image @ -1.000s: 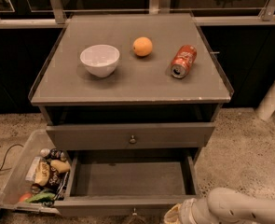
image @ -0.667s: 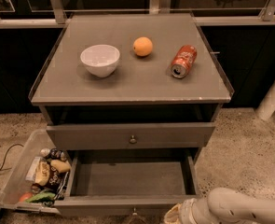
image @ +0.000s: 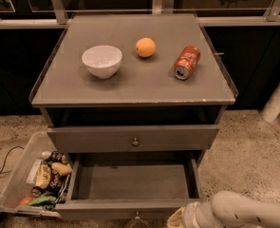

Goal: Close middle drawer

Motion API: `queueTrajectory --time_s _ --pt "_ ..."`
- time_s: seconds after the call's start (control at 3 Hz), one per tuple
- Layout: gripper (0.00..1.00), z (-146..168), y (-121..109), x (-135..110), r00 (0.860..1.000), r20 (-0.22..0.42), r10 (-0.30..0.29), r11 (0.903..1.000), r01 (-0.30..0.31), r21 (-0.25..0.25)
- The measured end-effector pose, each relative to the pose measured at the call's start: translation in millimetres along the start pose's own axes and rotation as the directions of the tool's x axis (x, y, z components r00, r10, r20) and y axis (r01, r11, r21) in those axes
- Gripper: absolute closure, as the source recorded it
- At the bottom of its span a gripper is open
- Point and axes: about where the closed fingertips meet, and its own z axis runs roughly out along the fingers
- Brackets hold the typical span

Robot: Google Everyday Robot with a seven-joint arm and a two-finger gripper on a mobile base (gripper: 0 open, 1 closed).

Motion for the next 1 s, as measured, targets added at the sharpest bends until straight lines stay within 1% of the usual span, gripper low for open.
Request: queueTrajectory --time_s 0.33,0.67,1.0 --pt "0.11 0 0 0 1.0 0.0 0.0 1.0 0.0 0.0" --pt "0.0 9 -9 -1 1.0 -0.003 -0.005 1.0 0.005 0.001" --pt "0.14 18 -19 2 1.0 0.001 0.004 0.9998 -0.004 -0.017"
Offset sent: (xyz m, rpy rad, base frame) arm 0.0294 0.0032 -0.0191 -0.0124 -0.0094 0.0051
